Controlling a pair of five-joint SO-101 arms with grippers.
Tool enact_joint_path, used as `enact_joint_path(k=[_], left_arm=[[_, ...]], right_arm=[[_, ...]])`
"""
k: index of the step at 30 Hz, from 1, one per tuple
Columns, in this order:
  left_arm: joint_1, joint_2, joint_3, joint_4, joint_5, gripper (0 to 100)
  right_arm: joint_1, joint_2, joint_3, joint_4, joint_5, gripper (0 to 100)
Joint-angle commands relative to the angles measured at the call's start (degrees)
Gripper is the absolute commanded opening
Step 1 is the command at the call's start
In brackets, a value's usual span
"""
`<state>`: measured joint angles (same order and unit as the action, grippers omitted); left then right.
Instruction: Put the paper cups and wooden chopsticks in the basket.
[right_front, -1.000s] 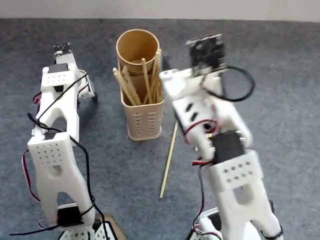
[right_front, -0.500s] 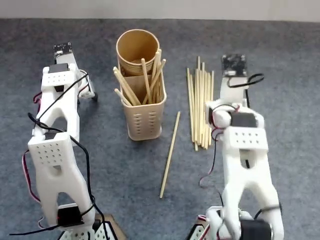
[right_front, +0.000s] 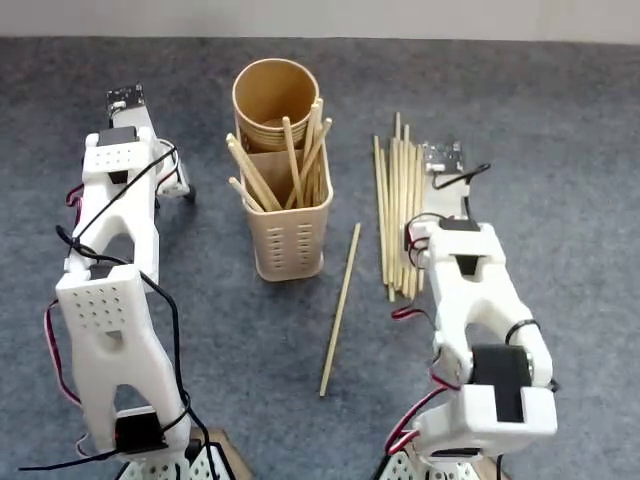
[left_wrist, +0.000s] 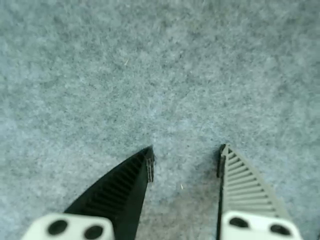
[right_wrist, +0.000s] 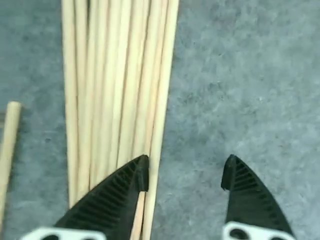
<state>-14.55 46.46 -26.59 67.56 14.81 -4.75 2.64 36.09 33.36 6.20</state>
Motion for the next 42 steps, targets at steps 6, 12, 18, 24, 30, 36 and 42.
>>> enact_joint_path(k=[6,12,18,24,30,36,42], left_arm=[[1.19,0.40,-0.66,-0.88,-0.70,22],[1.19,0.40,-0.66,-0.88,-0.70,22],[1.27,0.40,-0.66,-0.97,-0.70,22],[1.36,0.40,-0.84,-0.97,-0.70,22],[1.36,0.40,-0.92,-0.97,-0.70,22],[1.36,0.40,-0.75,-0.97,-0.70,22],[1.36,0.40,-0.75,-0.97,-0.70,22]], right_arm=[[4.00,2.51,-5.32,2.24,0.79,20.8],[4.00,2.15,-5.67,2.42,2.37,19.0],[1.36,0.13,-6.02,2.33,1.49,19.0],[0.84,-6.73,-5.58,2.42,-0.62,19.0],[-0.75,-6.81,-5.14,2.42,-0.62,19.0],[-2.07,2.15,-3.91,2.24,-0.53,19.0],[2.86,4.97,-8.57,2.42,-0.53,19.0]])
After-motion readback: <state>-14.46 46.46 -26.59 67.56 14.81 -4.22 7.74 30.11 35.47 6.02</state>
